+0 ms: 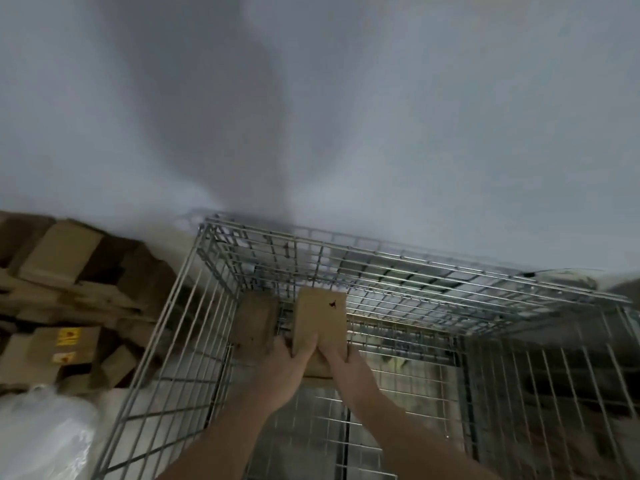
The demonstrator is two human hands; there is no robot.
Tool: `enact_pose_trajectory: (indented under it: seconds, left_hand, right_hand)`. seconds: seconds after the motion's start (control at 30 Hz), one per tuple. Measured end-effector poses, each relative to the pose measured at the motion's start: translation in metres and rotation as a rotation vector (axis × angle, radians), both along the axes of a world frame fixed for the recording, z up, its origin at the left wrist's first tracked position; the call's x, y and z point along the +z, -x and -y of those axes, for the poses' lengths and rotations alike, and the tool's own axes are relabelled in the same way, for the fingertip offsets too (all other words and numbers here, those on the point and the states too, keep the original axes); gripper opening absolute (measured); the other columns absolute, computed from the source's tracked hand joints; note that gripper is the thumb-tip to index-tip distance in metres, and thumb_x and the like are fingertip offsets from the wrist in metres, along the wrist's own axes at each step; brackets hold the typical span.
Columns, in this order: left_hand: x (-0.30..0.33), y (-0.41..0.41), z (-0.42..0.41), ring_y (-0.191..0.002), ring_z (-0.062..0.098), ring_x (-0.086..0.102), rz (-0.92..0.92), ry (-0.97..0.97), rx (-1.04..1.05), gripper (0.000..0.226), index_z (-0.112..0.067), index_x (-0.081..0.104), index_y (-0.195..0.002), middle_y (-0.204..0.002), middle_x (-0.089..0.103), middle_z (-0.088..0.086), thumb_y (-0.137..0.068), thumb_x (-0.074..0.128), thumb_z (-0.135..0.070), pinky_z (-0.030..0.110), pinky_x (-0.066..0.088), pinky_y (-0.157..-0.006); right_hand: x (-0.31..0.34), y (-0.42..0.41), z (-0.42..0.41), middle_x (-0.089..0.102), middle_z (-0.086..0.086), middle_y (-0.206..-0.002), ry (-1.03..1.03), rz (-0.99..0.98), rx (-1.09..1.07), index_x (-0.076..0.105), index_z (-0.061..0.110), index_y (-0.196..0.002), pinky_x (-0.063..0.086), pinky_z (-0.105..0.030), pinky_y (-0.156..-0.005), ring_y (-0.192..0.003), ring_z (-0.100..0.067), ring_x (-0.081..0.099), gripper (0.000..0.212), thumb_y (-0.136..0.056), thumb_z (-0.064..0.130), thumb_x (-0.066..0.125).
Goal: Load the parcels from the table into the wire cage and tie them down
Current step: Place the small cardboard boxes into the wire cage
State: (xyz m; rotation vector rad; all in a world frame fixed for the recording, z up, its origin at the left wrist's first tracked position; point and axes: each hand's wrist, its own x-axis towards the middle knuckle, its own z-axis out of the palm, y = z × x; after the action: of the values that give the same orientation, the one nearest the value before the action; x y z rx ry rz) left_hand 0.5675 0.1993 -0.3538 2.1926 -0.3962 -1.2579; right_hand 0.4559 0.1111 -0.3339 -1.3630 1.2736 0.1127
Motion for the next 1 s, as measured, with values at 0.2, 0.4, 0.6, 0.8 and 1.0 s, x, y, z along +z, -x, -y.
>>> enact_pose_trajectory:
  seconds: [0.2,0.4,0.6,0.8,1.0]
  left_hand:
    - [-0.151,-0.016,0.006,-0.094,0.003,0.059,-0.158,0.084,0.380,0.087,-0.028,0.047,-0.124,-0.107,0.061,-0.015,-0.059,0.059,-0.084,0.027,0.046,-0.078]
    - [-0.255,-0.023,0.011,-0.093,0.012,0.057,-0.316,0.065,0.554,0.022,-0.035,0.060,-0.097,-0.110,0.061,-0.008,-0.085,0.073,-0.047,0.042,0.048,-0.098]
    - [-0.269,-0.012,0.013,-0.092,0.005,0.066,-0.320,0.178,0.846,0.027,-0.032,0.065,-0.104,-0.100,0.071,-0.016,-0.083,0.080,-0.039,0.016,0.047,-0.068]
    - [-0.261,0.007,0.014,-0.116,0.019,0.065,-0.584,0.234,1.117,0.054,-0.020,0.066,-0.127,-0.123,0.072,0.001,-0.083,0.074,-0.052,0.045,0.048,-0.108]
    - [-0.253,0.002,0.027,-0.105,0.026,0.072,-0.685,0.317,1.176,0.049,-0.016,0.071,-0.121,-0.113,0.076,0.006,-0.085,0.073,-0.049,0.048,0.055,-0.100]
  right_hand:
    - [-0.149,-0.033,0.009,0.069,0.012,-0.104,-0.035,0.044,0.002,0.060,0.020,-0.124,0.044,-0.011,-0.062,-0.088,0.002,0.064,0.058,-0.081,0.059,0.067]
    - [-0.256,-0.043,0.006,0.065,0.015,-0.098,-0.053,0.052,-0.023,0.057,0.035,-0.119,0.047,-0.009,-0.062,-0.078,0.011,0.062,0.043,-0.084,0.057,0.067]
    - [-0.301,-0.050,-0.006,0.068,0.013,-0.115,-0.049,0.114,-0.117,0.050,0.036,-0.125,0.056,-0.027,-0.086,-0.095,-0.002,0.069,0.061,-0.076,0.068,0.065]
    - [-0.300,-0.064,-0.017,0.071,0.010,-0.113,-0.047,0.167,-0.139,0.053,0.028,-0.131,0.057,-0.029,-0.085,-0.098,-0.007,0.069,0.063,-0.078,0.060,0.066]
    - [-0.288,-0.069,-0.019,0.073,0.010,-0.107,0.004,0.194,-0.163,0.057,0.029,-0.123,0.060,-0.032,-0.080,-0.092,-0.009,0.072,0.057,-0.076,0.061,0.063]
